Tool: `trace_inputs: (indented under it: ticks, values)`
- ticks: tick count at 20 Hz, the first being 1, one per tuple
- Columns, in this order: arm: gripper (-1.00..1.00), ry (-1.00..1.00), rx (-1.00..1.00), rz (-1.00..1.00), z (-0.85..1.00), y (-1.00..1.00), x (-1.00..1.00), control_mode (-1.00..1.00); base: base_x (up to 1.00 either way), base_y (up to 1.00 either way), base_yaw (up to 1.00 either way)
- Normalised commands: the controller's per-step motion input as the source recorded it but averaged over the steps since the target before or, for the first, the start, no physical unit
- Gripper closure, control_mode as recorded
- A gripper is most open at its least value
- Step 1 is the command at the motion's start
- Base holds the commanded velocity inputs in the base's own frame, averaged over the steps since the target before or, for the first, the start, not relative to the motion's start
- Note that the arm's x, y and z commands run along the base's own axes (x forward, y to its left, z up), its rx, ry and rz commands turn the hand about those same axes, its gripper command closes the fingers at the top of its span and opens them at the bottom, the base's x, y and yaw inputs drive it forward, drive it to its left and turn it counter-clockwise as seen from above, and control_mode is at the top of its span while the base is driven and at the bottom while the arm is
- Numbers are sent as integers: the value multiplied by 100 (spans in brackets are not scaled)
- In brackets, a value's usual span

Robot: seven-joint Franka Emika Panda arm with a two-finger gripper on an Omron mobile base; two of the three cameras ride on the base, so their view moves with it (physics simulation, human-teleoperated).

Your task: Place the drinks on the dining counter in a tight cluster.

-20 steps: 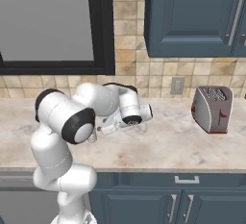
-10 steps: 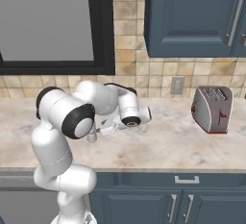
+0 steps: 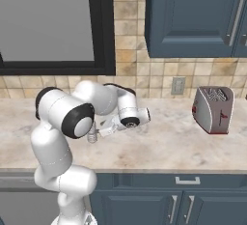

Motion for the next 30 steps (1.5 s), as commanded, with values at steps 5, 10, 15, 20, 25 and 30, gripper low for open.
trace_inputs:
  ticks: [5, 10, 15, 20, 25, 30]
  values:
    - [-100, 0, 0, 1, 0, 17, -6, -100, 0, 0, 0]
    - [-100, 0, 0, 1, 0, 17, -8, -100, 0, 0, 0]
    - [-100, 0, 0, 1, 0, 19, -4, -100, 0, 0, 0]
    - [-100, 0, 0, 2, 0, 16, -1, -100, 0, 0, 0]
    - [-100, 1, 0, 4, 0, 2, 0, -100, 0, 0, 0]
    - [100, 0, 0, 0, 0, 0, 0, -100, 0, 0, 0]
